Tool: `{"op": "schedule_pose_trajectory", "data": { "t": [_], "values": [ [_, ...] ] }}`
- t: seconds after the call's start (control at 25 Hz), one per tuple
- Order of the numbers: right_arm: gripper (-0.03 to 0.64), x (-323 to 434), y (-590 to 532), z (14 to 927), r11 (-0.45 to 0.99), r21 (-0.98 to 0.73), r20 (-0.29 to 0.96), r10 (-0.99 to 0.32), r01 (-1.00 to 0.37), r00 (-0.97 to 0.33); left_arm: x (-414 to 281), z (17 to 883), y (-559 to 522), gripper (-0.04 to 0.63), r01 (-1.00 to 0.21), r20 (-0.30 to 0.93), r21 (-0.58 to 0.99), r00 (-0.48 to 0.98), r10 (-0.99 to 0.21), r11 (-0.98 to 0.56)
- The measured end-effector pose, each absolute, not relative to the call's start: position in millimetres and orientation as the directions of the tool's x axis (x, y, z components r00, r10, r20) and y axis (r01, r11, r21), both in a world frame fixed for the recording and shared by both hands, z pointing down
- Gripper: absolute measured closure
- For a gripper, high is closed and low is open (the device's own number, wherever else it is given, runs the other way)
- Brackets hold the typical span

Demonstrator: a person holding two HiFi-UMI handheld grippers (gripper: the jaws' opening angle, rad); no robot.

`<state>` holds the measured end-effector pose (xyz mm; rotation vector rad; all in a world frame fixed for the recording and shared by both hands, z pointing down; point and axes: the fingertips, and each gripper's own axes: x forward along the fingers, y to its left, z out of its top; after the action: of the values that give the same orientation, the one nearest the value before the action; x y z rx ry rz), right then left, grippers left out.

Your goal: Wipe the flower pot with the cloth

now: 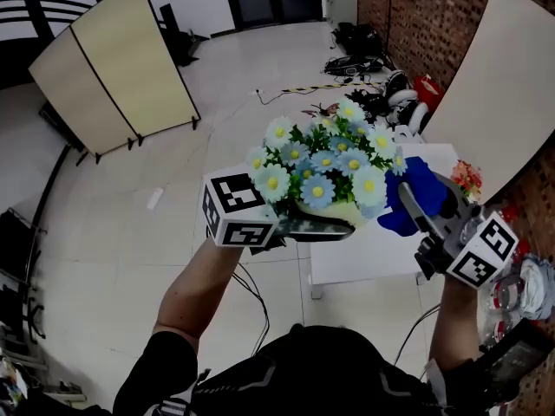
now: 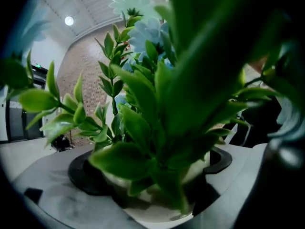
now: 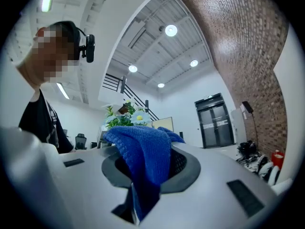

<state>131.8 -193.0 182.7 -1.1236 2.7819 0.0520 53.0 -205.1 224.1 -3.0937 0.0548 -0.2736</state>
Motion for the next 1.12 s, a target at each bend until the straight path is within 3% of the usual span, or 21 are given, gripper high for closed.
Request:
{"op": "schedule_pose_trajectory", "data": {
  "t": [0.24,0.56,0.72,0.88,1.12],
  "values": [
    [0.535,98,-193,163,0.858,-0.065,-0.152,-0.513,-0.509,-0.845,53,206,-184,0.044,0.044,0.172,-0.033,0.984,0.038,-0.998],
    [0.535,69,-155,164,0.932,-0.012,-0.057,-0.362,-0.362,-0.930,67,216,-210,0.044,0.002,0.220,-0.014,0.975,-0.001,-1.000],
    [0.535,59,-151,169,0.931,0.002,-0.021,-0.365,-0.366,-0.931,83,215,-218,0.044,0.010,0.214,-0.018,0.977,0.006,-1.000],
    [0.535,87,-150,165,0.929,-0.027,-0.085,-0.369,-0.368,-0.926,92,218,-217,0.044,0.021,0.217,-0.026,0.976,0.015,-0.999],
    [0.535,134,-197,166,0.877,-0.080,-0.147,-0.480,-0.474,-0.865,79,215,-205,0.044,0.053,0.205,-0.040,0.978,0.044,-0.998]
  ]
}}
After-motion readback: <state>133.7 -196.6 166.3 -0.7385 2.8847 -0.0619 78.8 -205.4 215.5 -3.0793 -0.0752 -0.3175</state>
